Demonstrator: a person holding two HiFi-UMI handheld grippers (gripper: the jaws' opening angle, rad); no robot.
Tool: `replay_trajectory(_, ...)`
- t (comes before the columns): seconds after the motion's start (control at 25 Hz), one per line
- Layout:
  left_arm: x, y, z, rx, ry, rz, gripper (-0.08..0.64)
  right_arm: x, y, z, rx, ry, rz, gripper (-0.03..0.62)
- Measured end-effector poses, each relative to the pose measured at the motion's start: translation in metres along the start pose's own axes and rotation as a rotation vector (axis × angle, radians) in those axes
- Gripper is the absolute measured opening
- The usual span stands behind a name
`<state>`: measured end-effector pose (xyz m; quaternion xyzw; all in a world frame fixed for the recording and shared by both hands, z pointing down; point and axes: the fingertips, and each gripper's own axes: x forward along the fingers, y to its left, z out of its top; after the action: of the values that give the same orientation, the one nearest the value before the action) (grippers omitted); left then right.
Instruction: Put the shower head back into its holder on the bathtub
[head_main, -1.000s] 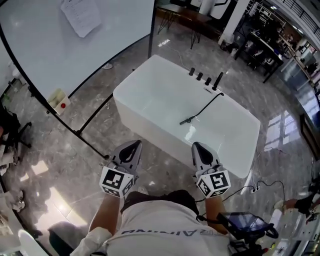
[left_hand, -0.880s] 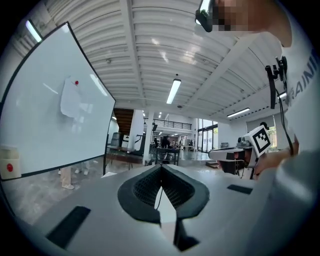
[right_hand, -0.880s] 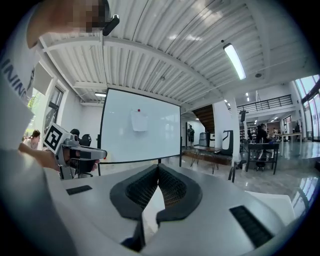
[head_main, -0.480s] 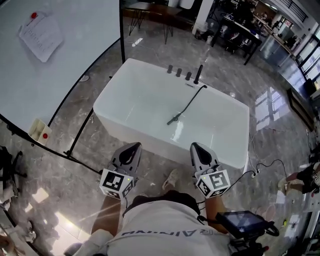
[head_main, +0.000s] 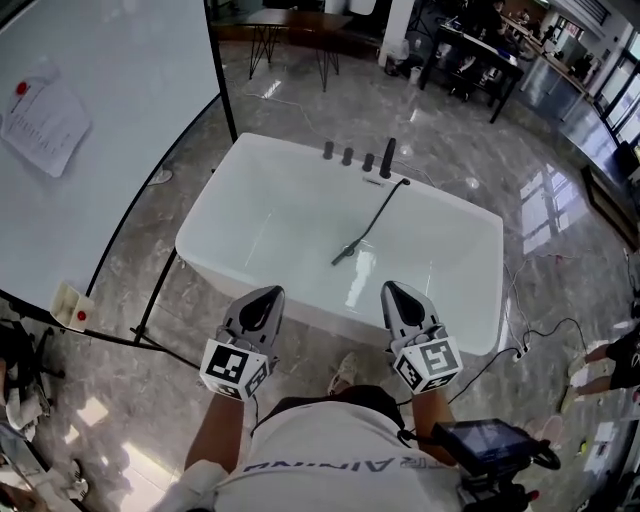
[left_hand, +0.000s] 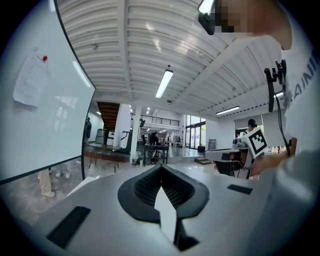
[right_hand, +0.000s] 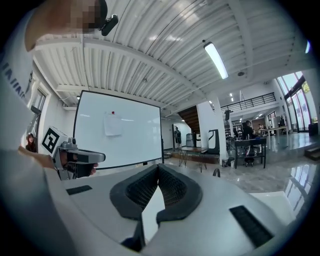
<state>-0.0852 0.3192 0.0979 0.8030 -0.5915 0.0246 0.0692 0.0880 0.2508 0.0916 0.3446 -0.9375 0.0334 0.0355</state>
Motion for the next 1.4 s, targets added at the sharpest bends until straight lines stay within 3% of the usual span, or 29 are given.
replay_trajectory(0.6,0.222,-0.074,0.017,0.056,0.055,-0.141,0.015,0.000,-0.224,-0.009,0.083,-0.007,-0.146,0.011)
replay_trajectory(0.88,0.273,-0.085,0.011,0.097,0.105,-0.203,0.015,-0.001,-0.267,-0.030,0.149,-0.010,-0.226,0.011)
replay_trajectory(1.16,0.315,-0.087,0.002,0.097,0.100,-0.323,0.015,-0.003,-0.292,-0.035,0.149,0.005,-0.344,0.011)
replay_trajectory(1.4,0.324,-0.040,0.017,0.088,0.060,-0.383,0.015,0.037,-0.270,-0.020,0.100,0.032,-0.400,0.011)
